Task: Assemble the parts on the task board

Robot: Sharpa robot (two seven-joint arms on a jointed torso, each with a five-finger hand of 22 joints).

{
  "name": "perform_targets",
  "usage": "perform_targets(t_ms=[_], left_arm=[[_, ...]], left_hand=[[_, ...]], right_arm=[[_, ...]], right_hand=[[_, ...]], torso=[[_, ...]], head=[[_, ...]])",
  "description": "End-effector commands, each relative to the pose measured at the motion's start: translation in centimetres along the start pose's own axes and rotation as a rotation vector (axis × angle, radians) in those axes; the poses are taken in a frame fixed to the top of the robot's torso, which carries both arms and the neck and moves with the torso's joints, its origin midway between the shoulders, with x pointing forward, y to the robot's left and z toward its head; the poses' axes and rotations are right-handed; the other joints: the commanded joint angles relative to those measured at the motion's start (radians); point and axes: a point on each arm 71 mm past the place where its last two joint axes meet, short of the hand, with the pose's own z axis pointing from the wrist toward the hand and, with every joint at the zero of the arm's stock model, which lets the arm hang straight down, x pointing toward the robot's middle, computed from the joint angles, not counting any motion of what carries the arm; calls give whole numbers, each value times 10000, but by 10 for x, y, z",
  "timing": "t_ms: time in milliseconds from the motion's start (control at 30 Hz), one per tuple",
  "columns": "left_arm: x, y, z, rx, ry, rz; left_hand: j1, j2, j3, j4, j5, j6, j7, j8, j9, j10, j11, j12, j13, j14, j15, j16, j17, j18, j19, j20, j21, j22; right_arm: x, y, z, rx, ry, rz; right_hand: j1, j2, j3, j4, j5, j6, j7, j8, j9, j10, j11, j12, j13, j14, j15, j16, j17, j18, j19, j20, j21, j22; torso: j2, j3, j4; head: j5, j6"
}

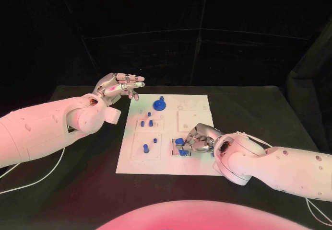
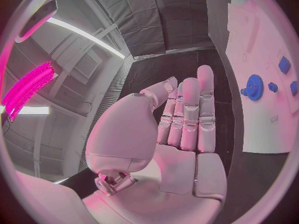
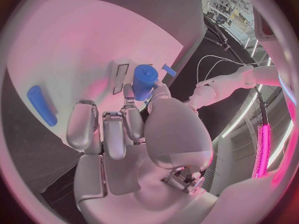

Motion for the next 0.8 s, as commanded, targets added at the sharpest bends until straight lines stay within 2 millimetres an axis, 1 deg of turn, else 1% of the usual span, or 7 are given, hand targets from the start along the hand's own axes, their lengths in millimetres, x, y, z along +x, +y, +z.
perform_targets(t_ms=[33, 167, 267, 333, 467, 600, 800], left_arm=[[2, -1, 1, 47, 127, -95], [2, -1, 1, 37, 138, -99], [2, -1, 1, 31, 137, -98], [2, -1, 1, 28, 135, -97], [2, -1, 1, 23, 133, -96], [2, -1, 1, 18, 140, -99], [1, -1, 0, 12, 134, -96]], left_hand=[[102, 26, -32, -6, -43, 18, 52, 46, -15, -72, -29, 45, -13, -43, 11, -37, -11, 134, -70, -20, -67, -16], [102, 26, -32, -6, -43, 18, 52, 46, -15, -72, -29, 45, -13, -43, 11, -37, -11, 134, -70, -20, -67, -16], [102, 26, -32, -6, -43, 18, 52, 46, -15, -72, -29, 45, -13, -43, 11, -37, -11, 134, -70, -20, -67, -16], [102, 26, -32, -6, -43, 18, 52, 46, -15, -72, -29, 45, -13, -43, 11, -37, -11, 134, -70, -20, -67, -16], [102, 26, -32, -6, -43, 18, 52, 46, -15, -72, -29, 45, -13, -43, 11, -37, -11, 134, -70, -20, -67, -16], [102, 26, -32, -6, -43, 18, 52, 46, -15, -72, -29, 45, -13, -43, 11, -37, -11, 134, -70, -20, -67, -16], [97, 33, -55, -12, -42, 12, 51, 55, -17, -88, -29, 68, -21, -51, 12, -34, -28, 134, -76, -18, -74, -19]], right_arm=[[-1, 2, 3, 71, -84, -508], [-1, 3, 6, 108, -188, -773], [-2, 4, 8, 128, -304, -920], [-3, 5, 8, 84, -376, -974], [-3, 7, 8, -48, -459, -1043], [-3, 9, 5, -246, -404, -1107], [-1, 11, 3, -434, -270, -1314]], right_hand=[[-232, 18, -153, -2, -406, 284, -291, 27, 54, -14, -65, -108, -45, 681, -76, 48, 764, -183, -19, -66, 9, -9], [-810, -92, -537, 16, -1762, 238, -286, -1, 165, -56, -57, -288, -143, 664, -76, 11, 694, -175, -43, -70, -26, -58], [-1662, -642, -359, 85, -3011, 83, -238, -89, 236, -233, 18, -654, -394, 630, -31, -63, 552, -145, -135, -33, -140, -238], [-2184, -1242, -81, 96, -3273, 9, -194, -130, 272, -291, 27, -780, -467, 626, -6, -79, 536, -131, -168, -12, -185, -306], [-2628, -1663, 145, 112, -3377, -37, -174, -157, 322, -349, 47, -924, -550, 634, 12, -71, 577, -126, -178, 9, -206, -328], [-2144, -1344, 508, 61, -2996, -31, -173, -161, 385, -334, 44, -947, -526, 643, 18, -64, 611, -128, -166, 17, -206, -311], [-411, -920, 865, -636, -2275, -3, -194, -159, 501, -295, 24, -957, -455, 657, -3, -45, 681, -136, -137, 0, -191, -259]], torso=[[2, -2, -8], [-4, 0, -20], [-11, 0, -26], [-9, 1, -29], [-6, 3, -39], [-9, 5, -32], [-7, 6, -32]], head=[[20, -14], [50, -21], [49, -22], [51, -29], [60, -26], [53, -26], [47, -36]])
